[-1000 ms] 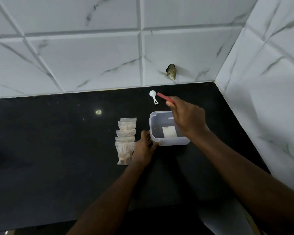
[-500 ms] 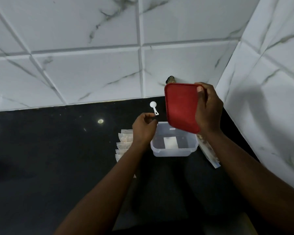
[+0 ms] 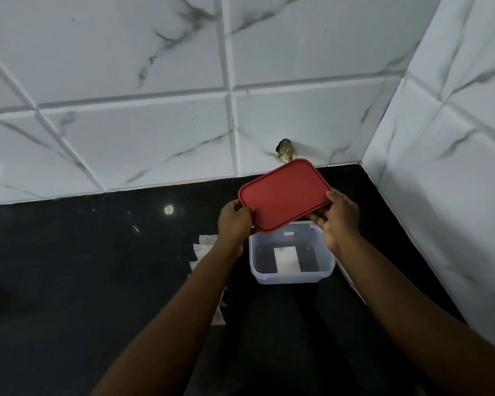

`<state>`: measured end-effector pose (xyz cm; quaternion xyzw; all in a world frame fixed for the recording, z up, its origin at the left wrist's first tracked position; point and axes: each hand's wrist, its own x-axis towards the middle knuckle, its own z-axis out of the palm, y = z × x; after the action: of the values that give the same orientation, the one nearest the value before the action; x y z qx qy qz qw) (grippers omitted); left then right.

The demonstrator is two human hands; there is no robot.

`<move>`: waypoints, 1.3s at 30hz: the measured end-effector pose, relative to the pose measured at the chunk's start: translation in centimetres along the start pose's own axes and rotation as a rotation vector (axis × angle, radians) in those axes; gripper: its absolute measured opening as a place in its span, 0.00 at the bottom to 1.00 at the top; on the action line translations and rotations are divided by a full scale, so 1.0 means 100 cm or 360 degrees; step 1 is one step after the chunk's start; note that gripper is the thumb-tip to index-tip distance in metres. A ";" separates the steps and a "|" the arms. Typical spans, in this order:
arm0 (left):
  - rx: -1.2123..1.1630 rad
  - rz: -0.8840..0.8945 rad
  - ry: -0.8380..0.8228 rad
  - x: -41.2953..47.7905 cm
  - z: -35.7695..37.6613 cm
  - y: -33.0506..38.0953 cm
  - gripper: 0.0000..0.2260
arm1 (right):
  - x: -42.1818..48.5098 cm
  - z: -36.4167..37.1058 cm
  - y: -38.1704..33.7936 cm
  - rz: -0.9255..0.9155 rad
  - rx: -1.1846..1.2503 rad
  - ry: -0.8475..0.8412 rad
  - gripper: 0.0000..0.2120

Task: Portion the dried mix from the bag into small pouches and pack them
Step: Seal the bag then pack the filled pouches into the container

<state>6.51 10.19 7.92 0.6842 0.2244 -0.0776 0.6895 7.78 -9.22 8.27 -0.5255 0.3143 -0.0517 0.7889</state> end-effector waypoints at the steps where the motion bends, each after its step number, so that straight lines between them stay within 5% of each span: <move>1: 0.0026 0.0037 0.0008 0.006 0.000 0.002 0.11 | 0.004 -0.002 0.000 0.0039 -0.0024 -0.0026 0.10; 9: 0.0356 0.0067 -0.0042 0.076 0.022 0.029 0.14 | 0.068 -0.015 -0.020 -0.0128 -0.0801 0.0024 0.10; 18: 0.0694 -0.0014 0.0015 0.139 0.071 0.019 0.05 | 0.162 -0.033 -0.029 -0.0259 -0.1522 -0.0039 0.04; 32: 0.0995 -0.0153 0.0007 0.174 0.093 -0.017 0.08 | 0.199 -0.047 0.009 -0.0068 -0.1561 0.0051 0.09; 34: 0.1014 -0.0084 0.0038 0.167 0.093 -0.016 0.01 | 0.189 -0.051 0.006 -0.0154 -0.1593 0.0034 0.07; 39: 0.1170 0.0370 -0.0100 0.126 0.099 -0.002 0.08 | 0.142 -0.069 -0.003 -0.0306 -0.1614 -0.0053 0.06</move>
<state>19.68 2.99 2.16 0.9039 0.0812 -0.0950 0.4090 15.40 -20.71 0.52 -0.8692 0.2374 0.0432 0.4316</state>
